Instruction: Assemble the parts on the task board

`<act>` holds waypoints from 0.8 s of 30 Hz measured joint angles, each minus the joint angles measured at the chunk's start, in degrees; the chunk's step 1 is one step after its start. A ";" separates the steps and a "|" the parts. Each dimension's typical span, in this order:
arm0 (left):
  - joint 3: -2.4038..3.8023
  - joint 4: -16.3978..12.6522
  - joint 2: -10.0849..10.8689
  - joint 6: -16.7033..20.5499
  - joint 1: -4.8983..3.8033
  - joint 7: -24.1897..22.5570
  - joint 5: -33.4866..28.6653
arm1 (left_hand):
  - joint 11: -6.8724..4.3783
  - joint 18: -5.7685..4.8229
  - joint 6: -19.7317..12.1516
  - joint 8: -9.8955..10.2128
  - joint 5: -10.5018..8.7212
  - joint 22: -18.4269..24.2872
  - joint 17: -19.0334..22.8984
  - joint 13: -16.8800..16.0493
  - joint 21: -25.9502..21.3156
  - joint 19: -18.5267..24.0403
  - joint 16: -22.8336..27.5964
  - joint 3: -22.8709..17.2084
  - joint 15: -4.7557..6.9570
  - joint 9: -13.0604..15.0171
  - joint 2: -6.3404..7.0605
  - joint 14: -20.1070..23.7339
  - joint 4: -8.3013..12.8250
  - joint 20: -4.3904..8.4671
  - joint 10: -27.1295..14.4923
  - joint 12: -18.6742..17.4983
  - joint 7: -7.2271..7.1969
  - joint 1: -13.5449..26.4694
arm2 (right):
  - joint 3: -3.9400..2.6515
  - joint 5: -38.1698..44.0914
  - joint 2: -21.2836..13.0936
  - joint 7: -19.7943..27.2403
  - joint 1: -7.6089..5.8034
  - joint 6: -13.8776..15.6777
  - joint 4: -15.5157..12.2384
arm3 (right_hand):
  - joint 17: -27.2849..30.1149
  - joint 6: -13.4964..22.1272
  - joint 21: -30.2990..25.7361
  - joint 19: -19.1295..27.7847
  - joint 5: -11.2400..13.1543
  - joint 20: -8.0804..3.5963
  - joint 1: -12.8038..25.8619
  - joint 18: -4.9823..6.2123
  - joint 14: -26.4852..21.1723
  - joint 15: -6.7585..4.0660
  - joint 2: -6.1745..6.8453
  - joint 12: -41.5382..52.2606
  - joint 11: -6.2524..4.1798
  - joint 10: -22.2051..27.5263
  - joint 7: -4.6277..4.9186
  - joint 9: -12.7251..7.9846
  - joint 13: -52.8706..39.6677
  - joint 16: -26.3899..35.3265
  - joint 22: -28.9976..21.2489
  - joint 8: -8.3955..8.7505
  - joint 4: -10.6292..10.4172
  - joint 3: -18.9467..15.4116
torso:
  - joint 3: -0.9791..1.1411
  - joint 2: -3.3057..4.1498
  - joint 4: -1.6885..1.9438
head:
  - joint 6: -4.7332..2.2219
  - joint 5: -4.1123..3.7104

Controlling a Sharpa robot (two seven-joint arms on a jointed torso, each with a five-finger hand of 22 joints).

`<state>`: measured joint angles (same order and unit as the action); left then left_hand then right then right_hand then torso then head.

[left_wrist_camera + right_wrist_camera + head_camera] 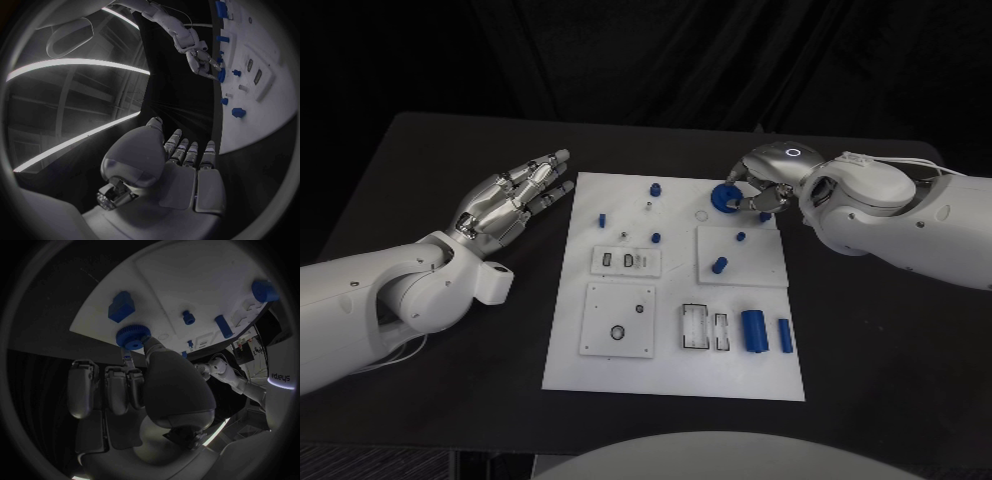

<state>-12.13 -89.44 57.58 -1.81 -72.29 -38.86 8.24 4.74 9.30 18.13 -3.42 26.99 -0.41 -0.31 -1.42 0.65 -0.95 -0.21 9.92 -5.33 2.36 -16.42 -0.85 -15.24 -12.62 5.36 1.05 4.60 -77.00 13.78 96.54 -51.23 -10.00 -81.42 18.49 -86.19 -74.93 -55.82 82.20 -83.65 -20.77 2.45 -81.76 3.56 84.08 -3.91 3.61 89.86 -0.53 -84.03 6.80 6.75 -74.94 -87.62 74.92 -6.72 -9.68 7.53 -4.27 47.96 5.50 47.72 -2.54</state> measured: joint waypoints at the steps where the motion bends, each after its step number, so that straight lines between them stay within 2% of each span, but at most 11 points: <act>1: 0.00 0.02 -0.01 -0.02 0.00 0.00 0.00 | 0.00 0.00 0.00 0.00 0.00 0.00 0.00 0.00 0.00 0.00 0.00 0.00 0.00 0.00 0.00 0.00 0.00 0.00 0.00 0.00 0.00 0.00 | 0.00 -0.01 -0.01 0.03 0.00 0.21 -0.07 | 0.00 0.00 0.00 -0.02 -0.05 -0.02 -0.15 0.00 0.00 0.00 -0.15 0.00 0.00 0.00 0.00 0.00 0.00 0.00 0.00 0.00 0.07 -0.07 | 0.00 0.00 0.00 | 0.00 0.03; 6: 0.00 0.09 -0.02 -0.12 0.01 0.00 0.00 | 0.00 0.00 0.00 0.00 0.00 0.00 0.00 0.00 0.00 0.00 0.00 0.00 0.00 0.00 0.00 0.00 0.00 0.00 0.00 0.00 0.00 0.00 | 0.05 -0.04 -0.19 0.24 0.00 1.31 -0.68 | 0.00 0.00 0.00 -0.20 0.41 -0.20 -1.27 0.00 -0.20 -0.21 -1.13 0.00 0.00 0.00 0.01 0.00 0.00 0.00 -0.01 0.00 1.35 -0.55 | 0.00 -0.02 -0.02 | -0.13 0.12; 7: 0.00 0.09 -0.02 -0.14 0.02 0.00 0.00 | 0.00 0.00 0.00 0.00 0.00 0.00 0.00 0.00 0.00 0.00 0.00 0.00 0.00 0.00 0.00 0.00 0.00 0.00 0.00 0.00 0.00 0.00 | 0.06 -0.05 -0.22 0.28 0.01 1.55 -0.88 | 0.00 0.00 0.00 -0.20 0.47 -0.20 -1.51 0.00 -0.20 -0.21 -0.89 0.00 0.00 0.00 0.01 -0.70 0.00 0.00 -0.01 0.00 3.02 1.12 | 0.00 -0.02 -0.03 | -0.14 0.14; 8: 0.00 0.10 -0.02 -0.17 0.02 0.00 0.00 | 0.00 0.00 0.00 0.00 0.00 0.00 0.00 0.00 0.00 0.00 0.00 0.00 0.00 0.00 0.00 0.00 0.00 0.00 0.00 0.00 0.00 0.00 | 0.10 -0.05 -0.25 0.33 0.01 1.84 -1.16 | 0.00 0.00 0.00 -0.20 0.47 -0.20 -1.55 0.00 -0.21 -0.21 -0.85 0.00 0.00 0.00 0.01 -2.26 0.00 0.00 -0.01 0.00 3.79 1.86 | 0.01 -0.03 -0.04 | -0.14 0.14; 9: 0.00 0.10 -0.02 -0.18 0.02 0.00 0.00 | 0.00 0.00 0.00 0.00 0.23 0.00 0.00 0.00 0.00 0.00 0.00 0.00 0.00 0.00 -0.07 0.00 0.00 0.00 0.00 0.00 0.00 -0.39 | 0.14 -0.05 -0.25 0.35 0.03 2.03 -1.35 | 0.00 0.00 0.00 -0.20 0.45 -0.20 -1.55 0.00 -0.21 -0.21 -0.85 0.00 -0.10 0.10 0.01 -2.33 0.00 0.00 -0.01 0.00 4.33 2.10 | 0.01 -0.03 -0.05 | -0.15 0.14; 14: 0.00 0.10 0.03 -0.23 0.02 0.00 0.00 | 0.00 0.00 0.00 0.00 0.23 0.00 0.00 0.01 0.00 0.00 0.00 0.00 0.00 0.00 -0.01 0.00 0.00 0.00 0.00 0.00 0.00 -0.45 | 0.42 -0.04 0.12 0.52 -0.19 2.95 -2.54 | 0.01 -0.01 0.00 -0.20 -0.93 -0.20 -1.47 0.00 -0.22 -0.21 -0.92 0.00 -0.10 0.10 0.00 -2.33 0.00 0.00 -0.01 0.00 4.50 1.96 | 0.02 -0.06 -0.09 | -0.15 0.25; 20: 0.00 0.12 0.04 -0.26 0.03 -0.01 0.00 | 0.00 0.00 0.00 0.00 0.47 0.00 0.00 -0.05 0.00 0.00 0.00 -0.16 0.00 0.00 -0.01 0.00 0.16 0.00 0.00 0.00 0.00 -0.45 | 0.31 -0.02 1.85 0.93 -1.67 3.87 -3.76 | 0.01 0.05 0.00 -0.20 -0.95 -0.20 -0.92 0.00 -0.22 -0.21 -1.46 0.00 -0.10 0.10 -0.08 -2.33 0.00 0.00 -0.01 0.00 4.57 1.89 | 0.02 -0.10 -0.11 | -0.20 0.59; 24: 0.00 0.26 -0.13 -0.27 0.03 -0.01 0.00 | 0.00 0.00 0.00 0.00 0.63 0.00 0.00 -0.05 0.00 0.00 0.00 -0.16 0.00 0.00 -0.01 0.00 0.16 0.01 0.00 0.00 0.00 -0.45 | 0.29 -0.01 3.75 1.38 -2.01 4.40 -3.83 | 0.01 0.32 0.00 -0.20 -0.96 -0.20 -0.70 0.00 -0.22 -0.21 -1.67 0.00 -0.10 0.10 -0.35 -2.33 0.00 0.00 -0.01 0.00 4.58 1.87 | -0.03 -0.10 -0.11 | -0.27 0.74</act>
<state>-12.13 -89.18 57.45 -2.08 -72.26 -38.87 8.24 4.73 9.30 18.13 -3.42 27.62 -0.41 -0.31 -1.47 0.65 -0.96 -0.21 9.76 -5.33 2.35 -16.43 -0.84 -15.08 -12.62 5.35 1.05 4.60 -77.45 14.07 96.53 -47.49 -8.62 -83.44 22.89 -90.02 -74.92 -55.49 82.20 -83.85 -21.73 2.25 -82.46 3.56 83.86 -4.12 1.94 89.86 -0.63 -83.92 6.45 4.42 -74.93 -87.62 74.91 -6.72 -5.10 9.40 -4.30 47.86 5.39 47.45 -1.80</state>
